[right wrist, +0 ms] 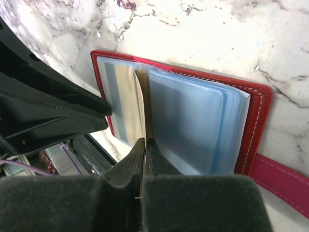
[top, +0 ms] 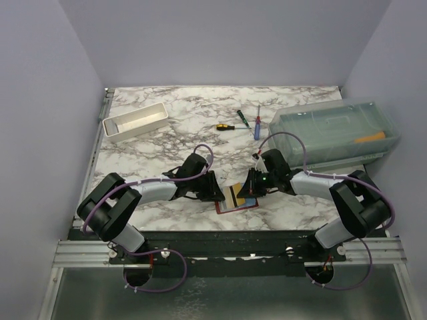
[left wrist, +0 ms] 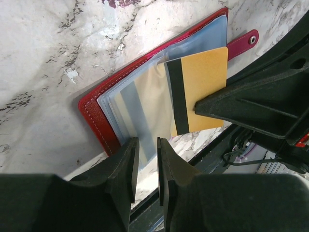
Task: Put the credit cards into the card holder
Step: Insert the credit card into the card holder.
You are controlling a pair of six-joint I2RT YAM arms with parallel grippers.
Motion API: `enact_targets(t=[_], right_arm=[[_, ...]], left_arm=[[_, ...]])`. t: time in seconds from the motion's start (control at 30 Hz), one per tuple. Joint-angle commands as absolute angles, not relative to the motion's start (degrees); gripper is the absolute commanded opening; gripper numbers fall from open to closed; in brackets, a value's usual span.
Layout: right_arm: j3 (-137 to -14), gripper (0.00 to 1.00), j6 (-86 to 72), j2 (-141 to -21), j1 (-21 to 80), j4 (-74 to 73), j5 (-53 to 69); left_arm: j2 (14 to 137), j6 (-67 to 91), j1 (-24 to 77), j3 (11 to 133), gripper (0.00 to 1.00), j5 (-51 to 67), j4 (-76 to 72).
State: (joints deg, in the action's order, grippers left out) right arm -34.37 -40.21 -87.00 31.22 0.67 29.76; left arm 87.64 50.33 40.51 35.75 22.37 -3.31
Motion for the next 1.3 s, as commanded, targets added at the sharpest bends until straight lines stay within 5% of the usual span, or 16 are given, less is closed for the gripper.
enact_targets(t=[0.0, 1.27], right_arm=[[-32.60, 0.00, -38.45, -89.71, 31.28, 5.17, 28.21], [-35.19, 0.00, -27.22, -90.53, 31.24, -0.53, 25.09]], left_arm=[[87.60, 49.41, 40.78, 34.04, 0.28, 19.64, -0.09], [87.70, 48.36, 40.78, 34.71, 0.28, 19.47, 1.49]])
